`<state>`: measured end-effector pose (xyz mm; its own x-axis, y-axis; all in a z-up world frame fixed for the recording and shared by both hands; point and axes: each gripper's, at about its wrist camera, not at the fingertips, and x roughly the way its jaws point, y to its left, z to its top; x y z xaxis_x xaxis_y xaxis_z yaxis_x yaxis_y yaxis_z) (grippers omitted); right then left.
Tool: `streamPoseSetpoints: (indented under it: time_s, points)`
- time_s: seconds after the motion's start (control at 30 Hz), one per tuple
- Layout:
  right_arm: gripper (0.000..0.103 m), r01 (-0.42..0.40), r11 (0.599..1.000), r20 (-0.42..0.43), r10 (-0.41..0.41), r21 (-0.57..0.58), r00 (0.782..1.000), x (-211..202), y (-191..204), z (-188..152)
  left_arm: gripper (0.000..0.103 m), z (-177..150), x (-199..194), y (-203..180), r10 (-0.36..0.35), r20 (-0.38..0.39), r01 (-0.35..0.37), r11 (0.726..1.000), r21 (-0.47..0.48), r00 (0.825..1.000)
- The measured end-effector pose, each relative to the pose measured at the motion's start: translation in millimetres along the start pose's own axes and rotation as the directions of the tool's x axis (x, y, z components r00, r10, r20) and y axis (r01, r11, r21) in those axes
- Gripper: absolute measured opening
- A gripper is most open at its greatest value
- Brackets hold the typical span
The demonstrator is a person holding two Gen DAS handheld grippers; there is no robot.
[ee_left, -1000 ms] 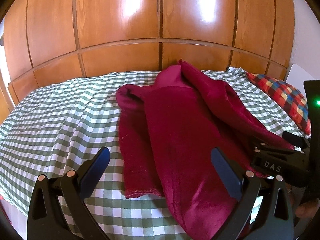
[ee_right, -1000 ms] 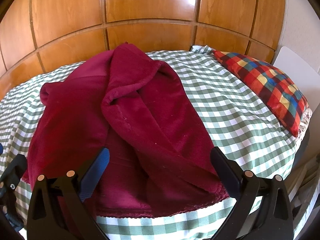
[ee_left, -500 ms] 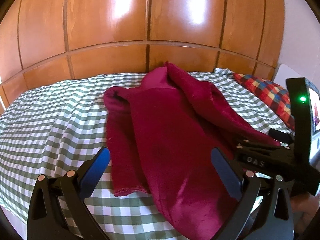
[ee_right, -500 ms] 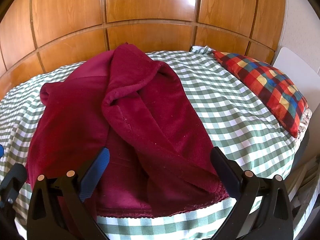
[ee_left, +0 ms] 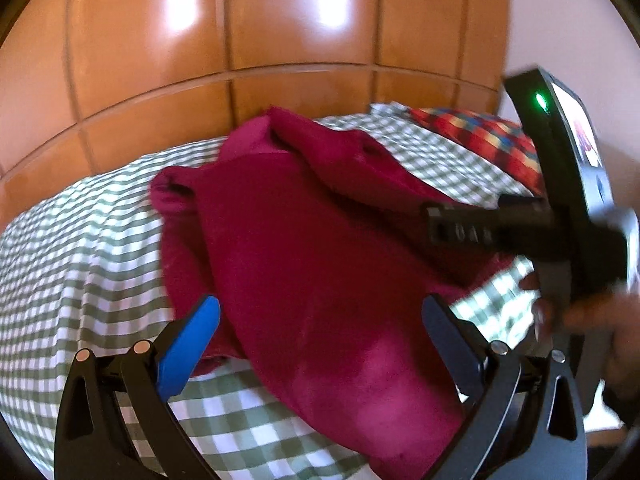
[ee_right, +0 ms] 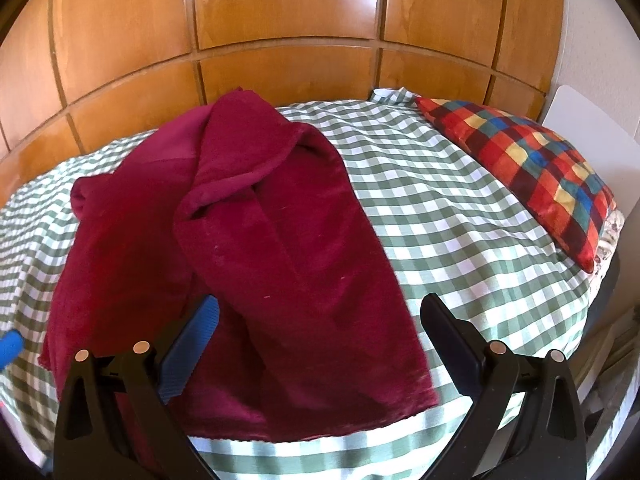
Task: Fold small clothes
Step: 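Grasp the sweatshirt with the left gripper while the right gripper grasps it too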
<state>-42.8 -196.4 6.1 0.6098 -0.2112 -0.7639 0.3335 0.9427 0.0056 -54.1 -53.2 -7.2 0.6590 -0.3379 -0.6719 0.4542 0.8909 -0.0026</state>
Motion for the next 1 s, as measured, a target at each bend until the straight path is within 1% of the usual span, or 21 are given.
streamPoseSetpoints:
  time_s: [0.1,0.13,0.2,0.23,0.27,0.3,0.33,0.37,0.4,0.43,0.47,0.5,0.53,0.57,0.6,0.63,0.73,0.83,0.9,0.97,1.0]
  points:
    - [0.098,-0.044,0.999,0.015,0.045,-0.004,0.999,-3,-10,3,0.094,-5,5,-12,-0.034,-0.023,0.035,0.998,0.06,0.999]
    - [0.097,-0.069,0.997,0.018,0.07,-0.015,0.997,-3,-12,5,0.087,-7,9,-17,-0.039,-0.039,0.043,0.995,0.087,0.998]
    - [0.09,-0.125,0.992,0.004,0.125,-0.031,0.992,-2,-10,9,0.083,-13,17,-25,-0.031,-0.073,0.04,0.99,0.133,0.997]
    - [0.087,-0.161,0.986,-0.008,0.161,-0.038,0.987,1,-9,11,0.076,-15,22,-28,-0.022,-0.086,0.035,0.988,0.148,0.996]
    - [0.083,-0.177,0.983,-0.016,0.176,-0.044,0.984,2,-7,12,0.067,-20,28,-32,-0.006,-0.11,0.025,0.985,0.173,0.994]
    - [0.081,-0.191,0.98,-0.03,0.189,-0.063,0.981,6,-4,13,0.062,-22,31,-33,0.005,-0.122,0.018,0.983,0.183,0.993]
    - [0.08,-0.206,0.975,-0.051,0.202,-0.081,0.978,11,1,13,0.051,-25,34,-34,0.016,-0.128,0.009,0.981,0.191,0.992]
    - [0.073,-0.235,0.967,-0.085,0.227,-0.097,0.97,17,6,13,0.038,-27,35,-33,0.032,-0.128,-0.006,0.98,0.196,0.991]
    - [0.067,-0.279,0.954,-0.131,0.265,-0.11,0.955,25,12,12,0.032,-27,33,-31,0.033,-0.126,-0.009,0.981,0.192,0.992]
    - [0.062,-0.295,0.947,-0.161,0.274,-0.127,0.948,32,17,10,0.02,-27,31,-27,0.025,-0.123,-0.003,0.984,0.177,0.992]
    - [0.047,-0.284,0.947,-0.17,0.258,-0.149,0.951,36,21,8,0.008,-25,28,-22,0.011,-0.12,0.008,0.988,0.156,0.993]
    - [0.026,-0.254,0.948,-0.18,0.22,-0.191,0.959,41,27,6,0.008,-22,22,-13,-0.013,-0.115,0.027,0.992,0.121,0.993]
    - [0.021,-0.235,0.949,-0.182,0.198,-0.211,0.963,43,28,5,0.008,-18,15,-4,-0.038,-0.106,0.047,0.995,0.084,0.994]
    - [0.011,-0.238,0.949,-0.179,0.202,-0.207,0.963,44,26,8,0.007,-11,4,10,-0.068,-0.083,0.071,0.997,0.027,0.994]
    - [0.008,-0.255,0.95,-0.168,0.226,-0.181,0.96,39,19,14,0.007,-5,-5,24,-0.082,-0.06,0.081,0.997,-0.019,0.995]
    - [0.008,-0.26,0.953,-0.147,0.238,-0.158,0.96,33,11,22,0.007,1,-13,38,-0.079,-0.035,0.077,0.995,-0.056,0.996]
    - [0.008,-0.252,0.962,-0.059,0.247,-0.1,0.967,16,-18,50,0.007,22,-34,90,-0.022,0.043,0.03,0.984,-0.176,0.999]
    - [0.008,-0.187,0.981,0.016,0.188,-0.049,0.982,9,-53,81,0.007,44,-44,156,0.069,0.09,-0.037,0.946,-0.321,0.994]
    - [0.008,-0.124,0.992,0.044,0.124,-0.018,0.991,15,-75,101,0.007,58,-45,195,0.187,0.094,-0.14,0.918,-0.37,0.978]
    - [0.008,-0.066,0.998,0.053,0.065,0.014,0.996,26,-94,120,0.007,72,-39,234,0.275,0.081,-0.217,0.879,-0.424,0.958]
    - [0.008,-0.027,0.999,0.05,0.025,0.033,0.998,36,-107,133,0.007,77,-36,247,0.3,0.071,-0.239,0.864,-0.444,0.951]
